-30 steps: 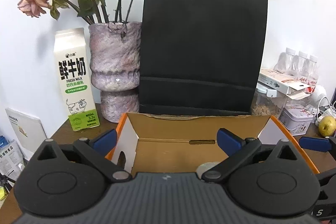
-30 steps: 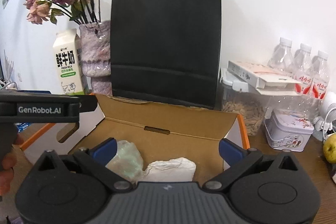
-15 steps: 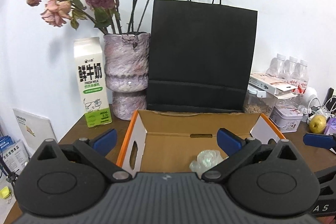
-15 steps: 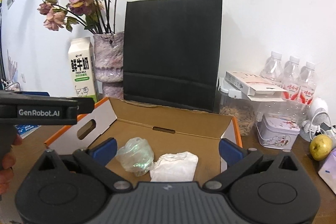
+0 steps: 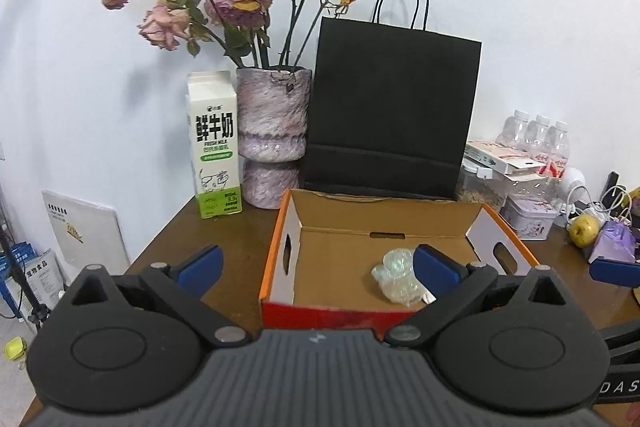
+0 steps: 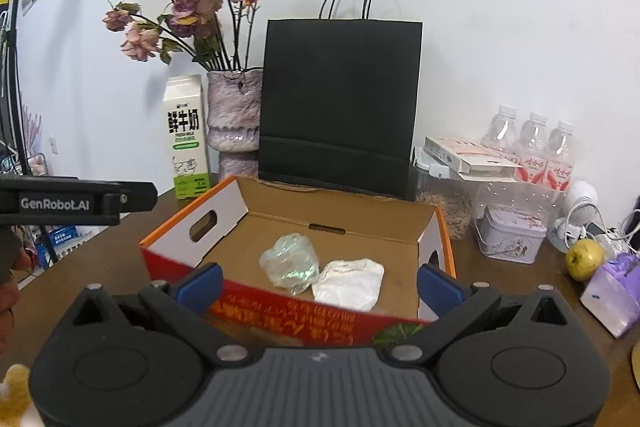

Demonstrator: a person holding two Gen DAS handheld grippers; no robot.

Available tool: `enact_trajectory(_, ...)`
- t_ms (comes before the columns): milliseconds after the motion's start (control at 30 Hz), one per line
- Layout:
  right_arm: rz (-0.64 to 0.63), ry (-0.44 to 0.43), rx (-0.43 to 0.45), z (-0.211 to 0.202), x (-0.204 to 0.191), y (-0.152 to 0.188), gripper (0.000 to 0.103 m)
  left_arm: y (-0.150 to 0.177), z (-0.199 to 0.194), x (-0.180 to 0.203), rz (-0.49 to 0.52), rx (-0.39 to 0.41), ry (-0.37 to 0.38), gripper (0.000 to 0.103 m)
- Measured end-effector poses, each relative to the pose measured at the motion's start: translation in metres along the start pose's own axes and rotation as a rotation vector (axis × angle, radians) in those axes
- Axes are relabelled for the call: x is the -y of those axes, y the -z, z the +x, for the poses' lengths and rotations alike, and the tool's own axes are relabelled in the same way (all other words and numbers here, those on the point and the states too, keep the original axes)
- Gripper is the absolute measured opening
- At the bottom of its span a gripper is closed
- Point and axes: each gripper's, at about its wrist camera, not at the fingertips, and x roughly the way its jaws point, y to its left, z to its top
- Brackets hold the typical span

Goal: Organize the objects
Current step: 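Withdraw both tools from the box toward the plush dog and navy pouch, then grasp the yellow-white plush dog with the left tool while the right tool grasps the navy pouch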

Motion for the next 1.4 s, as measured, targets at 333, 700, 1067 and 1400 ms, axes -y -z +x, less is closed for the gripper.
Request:
enact_trajectory(333, -0.001, 0.007, -0.005, -0.040, -0.017, 0.026, 0.103, 0.025, -0.043, -0.014, -0.007, -0.001, -0.007, 0.103)
enact_trajectory(700, -0.022, 0.019, 0.001, -0.078, -0.040, 0.065, 0.103, 0.052, -0.087, -0.040, -0.003, 0.010, -0.007, 0.103)
enact_trajectory(1067, -0.003, 0.018, 0.009, -0.115, -0.054, 0.108, 0.103, 0.095, -0.127, -0.064, 0.042, -0.006, -0.004, 0.103)
enact_trajectory(1400, 0.005, 0.046, -0.003, -0.133, -0.053, 0.136, 0.103, 0.137, -0.152, -0.083, 0.030, -0.031, 0.045, 0.103)
